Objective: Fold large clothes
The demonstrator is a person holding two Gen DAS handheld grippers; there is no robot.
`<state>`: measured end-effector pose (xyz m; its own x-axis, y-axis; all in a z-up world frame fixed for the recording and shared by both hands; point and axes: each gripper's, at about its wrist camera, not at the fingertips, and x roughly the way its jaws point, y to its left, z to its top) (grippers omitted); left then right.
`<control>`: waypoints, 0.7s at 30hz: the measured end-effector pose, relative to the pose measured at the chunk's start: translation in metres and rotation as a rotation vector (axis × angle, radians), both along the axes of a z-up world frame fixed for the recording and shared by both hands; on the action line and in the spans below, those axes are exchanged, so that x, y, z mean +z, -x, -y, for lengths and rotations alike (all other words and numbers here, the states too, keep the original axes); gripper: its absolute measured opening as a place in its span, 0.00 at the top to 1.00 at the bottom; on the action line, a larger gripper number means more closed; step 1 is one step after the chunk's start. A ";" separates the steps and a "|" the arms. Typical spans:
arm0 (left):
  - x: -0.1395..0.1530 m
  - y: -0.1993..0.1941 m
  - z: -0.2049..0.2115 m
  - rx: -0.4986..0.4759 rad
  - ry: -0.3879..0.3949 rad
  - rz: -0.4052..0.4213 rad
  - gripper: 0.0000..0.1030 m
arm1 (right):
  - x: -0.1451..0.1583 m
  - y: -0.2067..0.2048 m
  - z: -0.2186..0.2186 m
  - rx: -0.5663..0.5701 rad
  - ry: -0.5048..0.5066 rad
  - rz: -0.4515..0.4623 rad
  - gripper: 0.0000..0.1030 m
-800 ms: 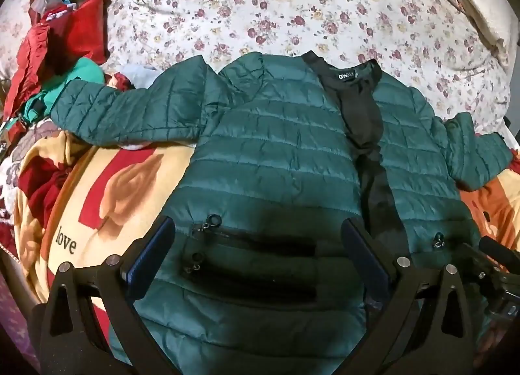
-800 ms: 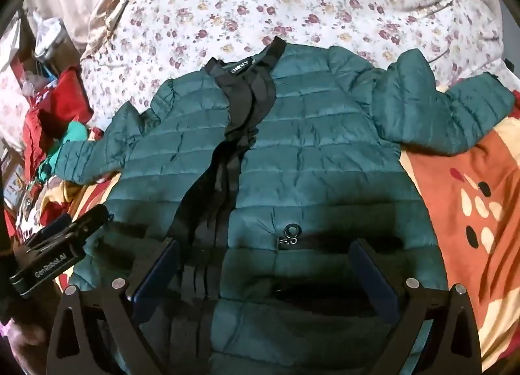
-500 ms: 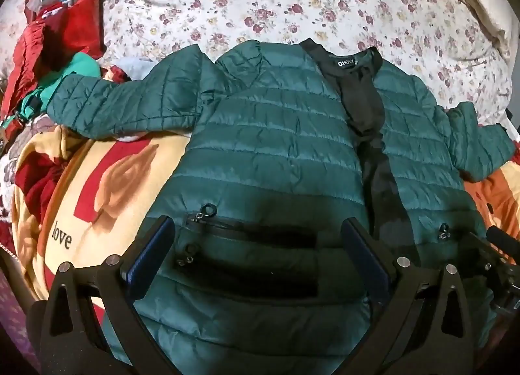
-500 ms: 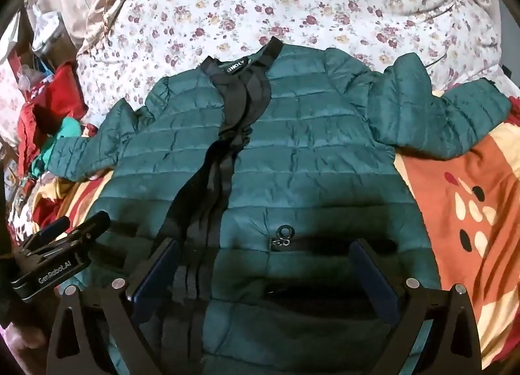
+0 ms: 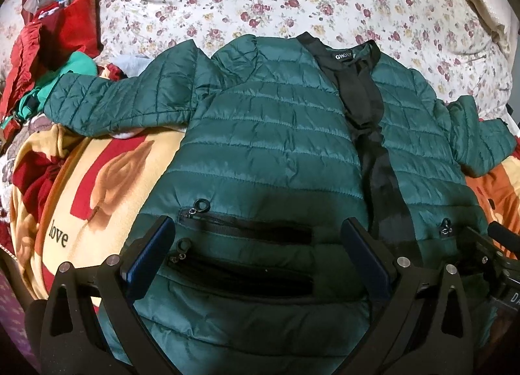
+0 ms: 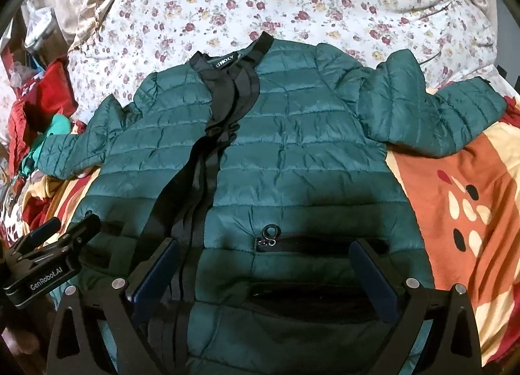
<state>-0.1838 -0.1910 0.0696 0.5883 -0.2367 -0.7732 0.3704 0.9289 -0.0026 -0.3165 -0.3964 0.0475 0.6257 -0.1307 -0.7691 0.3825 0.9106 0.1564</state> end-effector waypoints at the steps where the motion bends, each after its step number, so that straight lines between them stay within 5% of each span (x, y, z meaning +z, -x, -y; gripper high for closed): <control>1: 0.000 0.000 0.000 0.001 0.000 -0.001 0.01 | -0.001 0.001 -0.002 -0.005 0.018 0.007 0.00; 21: -0.007 -0.011 0.003 0.002 0.001 -0.031 0.01 | -0.003 -0.017 0.004 -0.019 0.070 -0.022 0.00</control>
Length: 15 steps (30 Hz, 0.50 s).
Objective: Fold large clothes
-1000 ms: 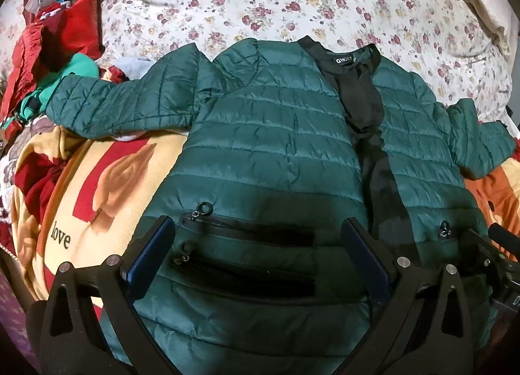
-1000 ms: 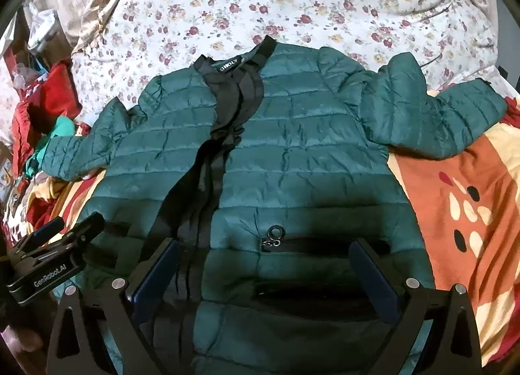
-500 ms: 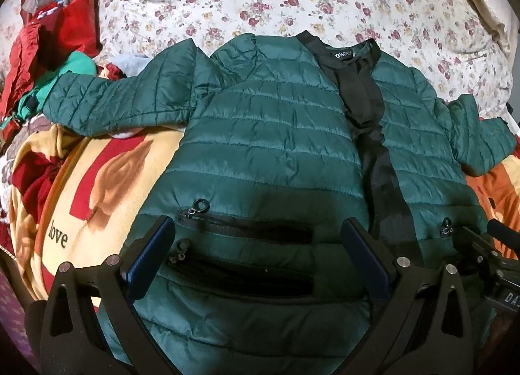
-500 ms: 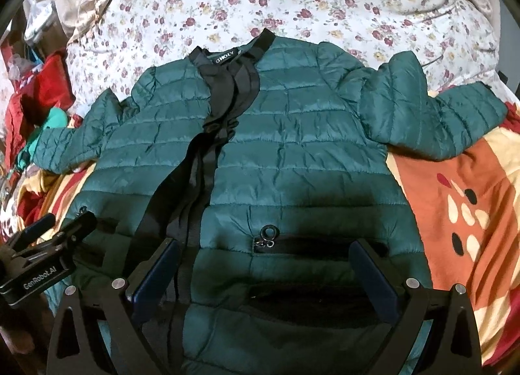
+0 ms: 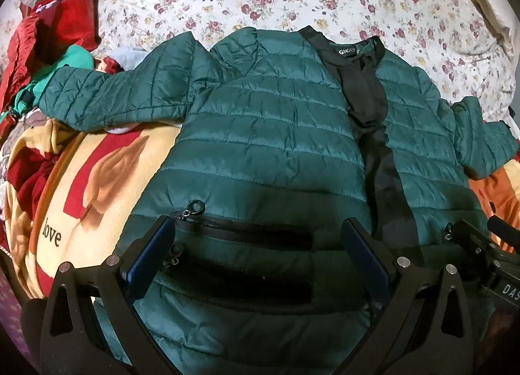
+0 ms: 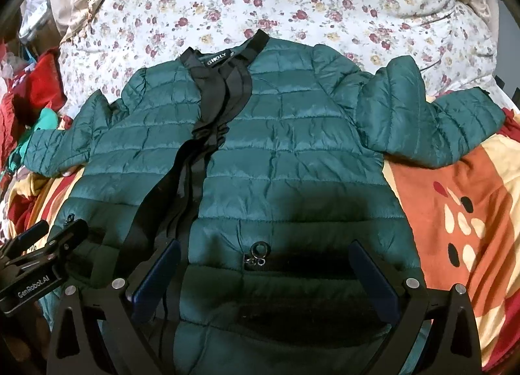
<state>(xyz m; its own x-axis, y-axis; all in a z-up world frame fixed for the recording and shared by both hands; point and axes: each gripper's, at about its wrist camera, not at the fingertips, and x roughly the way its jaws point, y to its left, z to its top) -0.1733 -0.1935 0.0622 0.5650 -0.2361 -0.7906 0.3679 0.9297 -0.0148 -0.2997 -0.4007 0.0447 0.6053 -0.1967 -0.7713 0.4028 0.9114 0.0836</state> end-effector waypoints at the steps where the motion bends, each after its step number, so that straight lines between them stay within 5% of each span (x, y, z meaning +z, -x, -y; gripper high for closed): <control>1: 0.000 -0.001 0.001 -0.001 0.003 -0.003 0.01 | 0.000 -0.001 0.000 0.000 -0.001 -0.001 0.00; 15: -0.002 -0.011 0.010 -0.019 0.011 -0.020 0.01 | -0.001 -0.014 0.002 -0.008 0.010 -0.008 0.00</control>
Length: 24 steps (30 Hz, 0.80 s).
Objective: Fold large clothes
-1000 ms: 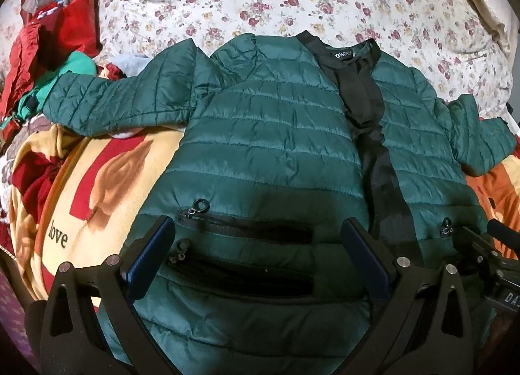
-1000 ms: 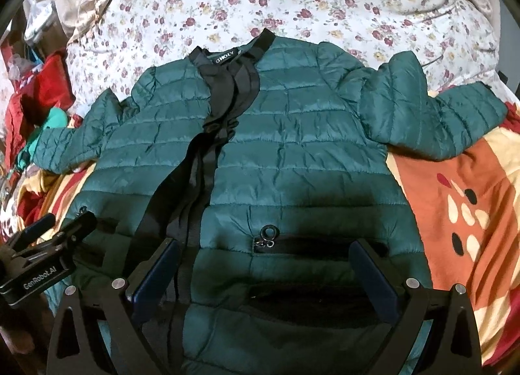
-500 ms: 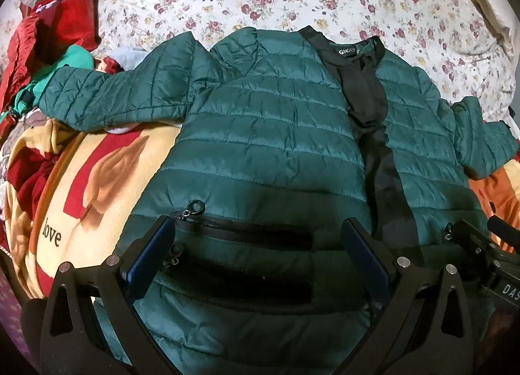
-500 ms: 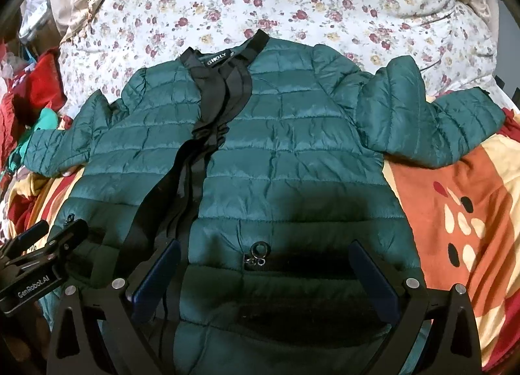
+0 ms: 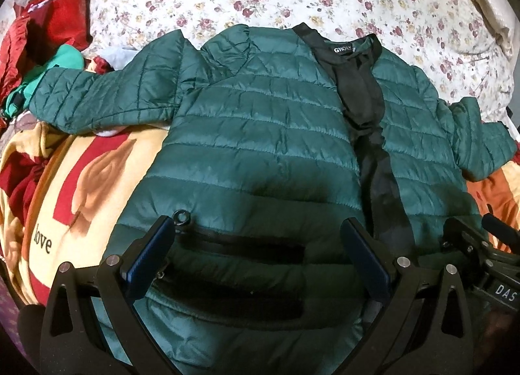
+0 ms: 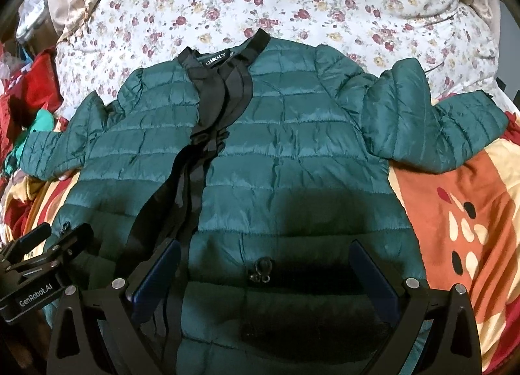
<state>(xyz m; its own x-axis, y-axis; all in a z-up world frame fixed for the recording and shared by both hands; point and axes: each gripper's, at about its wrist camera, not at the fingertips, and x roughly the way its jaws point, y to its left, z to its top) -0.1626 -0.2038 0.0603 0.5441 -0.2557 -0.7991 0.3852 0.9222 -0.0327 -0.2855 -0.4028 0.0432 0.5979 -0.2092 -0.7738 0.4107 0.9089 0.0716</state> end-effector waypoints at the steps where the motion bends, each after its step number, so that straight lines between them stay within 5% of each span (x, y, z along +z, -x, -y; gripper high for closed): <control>1: 0.001 -0.001 0.001 0.001 0.001 0.001 0.01 | 0.000 -0.001 0.001 -0.002 -0.001 -0.001 0.00; 24: 0.001 -0.038 0.014 0.019 -0.026 0.019 0.01 | -0.001 -0.042 0.009 0.020 -0.006 -0.002 0.00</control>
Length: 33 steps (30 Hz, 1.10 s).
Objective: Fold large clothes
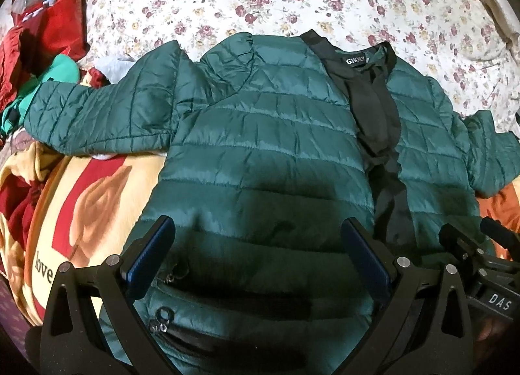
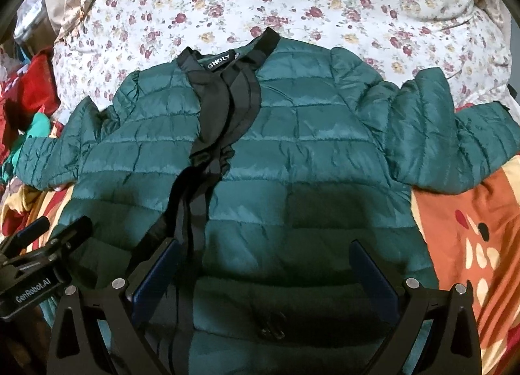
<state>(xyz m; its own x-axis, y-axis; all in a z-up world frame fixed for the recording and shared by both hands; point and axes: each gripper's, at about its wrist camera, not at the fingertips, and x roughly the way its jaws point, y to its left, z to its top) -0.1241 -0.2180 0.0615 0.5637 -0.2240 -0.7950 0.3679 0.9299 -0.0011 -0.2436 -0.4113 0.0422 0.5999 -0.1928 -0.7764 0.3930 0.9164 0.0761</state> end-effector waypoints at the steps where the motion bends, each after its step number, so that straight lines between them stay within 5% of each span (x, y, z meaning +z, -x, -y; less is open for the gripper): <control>1: 0.000 -0.002 0.000 0.003 -0.003 0.003 0.01 | 0.001 -0.002 0.000 0.003 -0.002 0.004 0.00; 33: 0.018 -0.086 0.005 0.096 0.029 0.066 0.01 | 0.012 -0.083 0.011 -0.009 0.038 0.055 0.00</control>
<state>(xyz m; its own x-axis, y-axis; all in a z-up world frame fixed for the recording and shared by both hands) -0.0384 -0.2231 0.0791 0.6347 -0.1892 -0.7492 0.2773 0.9607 -0.0076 -0.1602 -0.4225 0.0542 0.6394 -0.2272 -0.7345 0.3972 0.9156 0.0626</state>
